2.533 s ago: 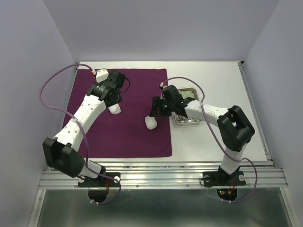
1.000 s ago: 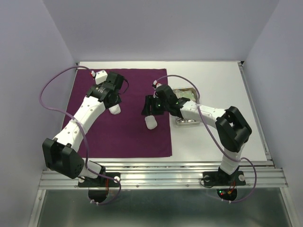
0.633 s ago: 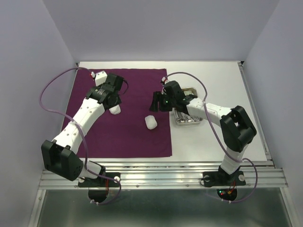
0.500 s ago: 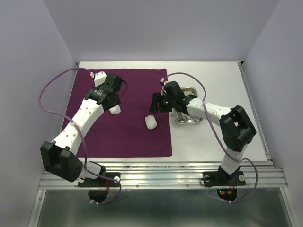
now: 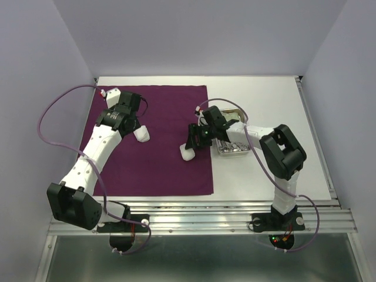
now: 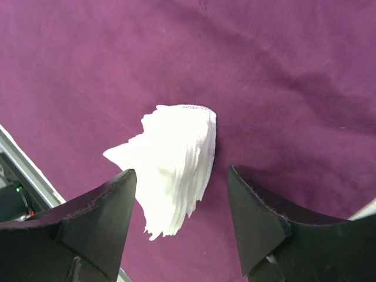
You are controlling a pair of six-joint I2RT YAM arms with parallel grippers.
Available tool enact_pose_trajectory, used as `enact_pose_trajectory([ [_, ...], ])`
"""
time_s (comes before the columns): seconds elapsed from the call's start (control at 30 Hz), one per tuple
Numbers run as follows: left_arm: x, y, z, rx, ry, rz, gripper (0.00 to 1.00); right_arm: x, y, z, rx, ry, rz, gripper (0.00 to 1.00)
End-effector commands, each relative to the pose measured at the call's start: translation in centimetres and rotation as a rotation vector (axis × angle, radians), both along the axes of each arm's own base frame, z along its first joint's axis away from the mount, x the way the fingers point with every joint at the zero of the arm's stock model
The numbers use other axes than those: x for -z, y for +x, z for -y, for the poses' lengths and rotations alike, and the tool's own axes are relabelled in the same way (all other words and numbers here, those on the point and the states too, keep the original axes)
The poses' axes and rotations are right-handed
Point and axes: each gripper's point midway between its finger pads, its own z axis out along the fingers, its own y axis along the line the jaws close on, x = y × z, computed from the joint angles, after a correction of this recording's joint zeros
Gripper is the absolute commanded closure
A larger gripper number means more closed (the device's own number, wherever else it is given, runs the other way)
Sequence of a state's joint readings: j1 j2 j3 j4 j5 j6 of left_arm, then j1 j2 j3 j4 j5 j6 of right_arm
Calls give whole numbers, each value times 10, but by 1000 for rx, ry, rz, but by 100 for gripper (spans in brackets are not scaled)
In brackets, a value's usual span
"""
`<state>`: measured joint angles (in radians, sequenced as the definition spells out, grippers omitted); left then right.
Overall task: Prepare the surgical pack
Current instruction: Pick up the medical item from the surgical kit.
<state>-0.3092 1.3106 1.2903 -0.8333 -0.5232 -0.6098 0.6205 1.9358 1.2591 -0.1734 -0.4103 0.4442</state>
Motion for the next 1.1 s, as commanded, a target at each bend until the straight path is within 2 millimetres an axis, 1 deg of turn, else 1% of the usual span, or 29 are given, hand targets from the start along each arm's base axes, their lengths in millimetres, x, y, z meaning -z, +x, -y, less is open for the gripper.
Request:
enact_pose_trajectory([
  [0.0, -11, -2, -7, 2, 4, 40, 39, 1, -6, -5, -49, 38, -12, 34],
  [0.1, -12, -2, -7, 5, -3, 42, 39, 1, -9, -7, -60, 56, -19, 36],
  [0.33, -7, 0, -4, 26, -11, 29, 39, 9, -19, -8, -82, 87, -44, 37],
  [0.5, -8, 1, -3, 31, -14, 32, 39, 14, -21, -12, -92, 112, -61, 42],
  [0.57, -8, 1, -3, 31, -15, 33, 39, 12, -20, -14, -90, 122, -57, 44],
  [0.6, -8, 1, -3, 30, -13, 32, 39, 11, -19, -14, -87, 123, -53, 48],
  [0.77, -5, 0, -1, 37, -21, 27, 39, 4, -12, -16, -63, 131, -36, 55],
  [0.8, -3, -1, -1, 40, -22, 22, 39, 4, -9, -16, -46, 124, -30, 61],
  [0.83, -3, -1, -1, 37, -21, 20, 39, 2, -9, -16, -31, 130, -41, 64],
  [0.9, -3, -1, -1, 35, -22, 22, 39, -7, -4, -21, -19, 170, -12, 69],
  [0.93, -4, -1, -1, 35, -25, 23, 39, -12, -3, -22, 1, 185, -16, 77],
  [1.0, -4, 0, 0, 37, -29, 28, 39, -19, -1, -25, 11, 205, -19, 83],
  [1.03, -3, 0, 0, 38, -30, 28, 39, -20, -1, -25, 10, 207, -19, 84],
  [1.07, -3, 0, 1, 41, -34, 29, 39, -26, 1, -26, 14, 216, -13, 85],
])
